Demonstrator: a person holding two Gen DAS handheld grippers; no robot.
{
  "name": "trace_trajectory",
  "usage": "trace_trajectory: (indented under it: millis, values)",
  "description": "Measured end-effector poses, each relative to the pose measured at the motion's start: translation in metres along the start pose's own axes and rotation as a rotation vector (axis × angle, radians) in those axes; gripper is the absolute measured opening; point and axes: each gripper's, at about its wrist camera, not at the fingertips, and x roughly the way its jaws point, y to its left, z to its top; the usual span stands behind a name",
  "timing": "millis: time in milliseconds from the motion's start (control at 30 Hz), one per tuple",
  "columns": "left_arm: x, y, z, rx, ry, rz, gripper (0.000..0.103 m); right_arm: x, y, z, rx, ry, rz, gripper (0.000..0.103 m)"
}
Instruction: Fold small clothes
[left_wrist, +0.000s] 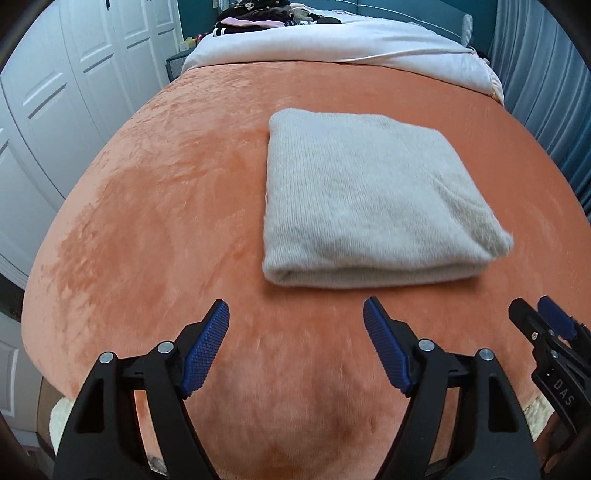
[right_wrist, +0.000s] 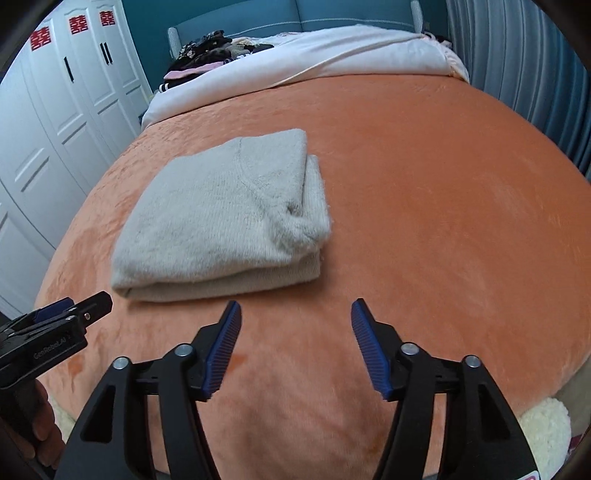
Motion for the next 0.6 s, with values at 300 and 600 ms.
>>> trace_trajectory:
  millis: [300, 600]
  values:
    - [-0.007, -0.014, -0.033, 0.036, 0.0, 0.044, 0.073, -0.011, -0.004, -0.029, -0.002, -0.011, -0.037, 0.07]
    - [0.014, -0.016, -0.056, 0.048, 0.0, 0.104, 0.077, 0.011, -0.013, -0.053, 0.019, 0.02, -0.08, 0.076]
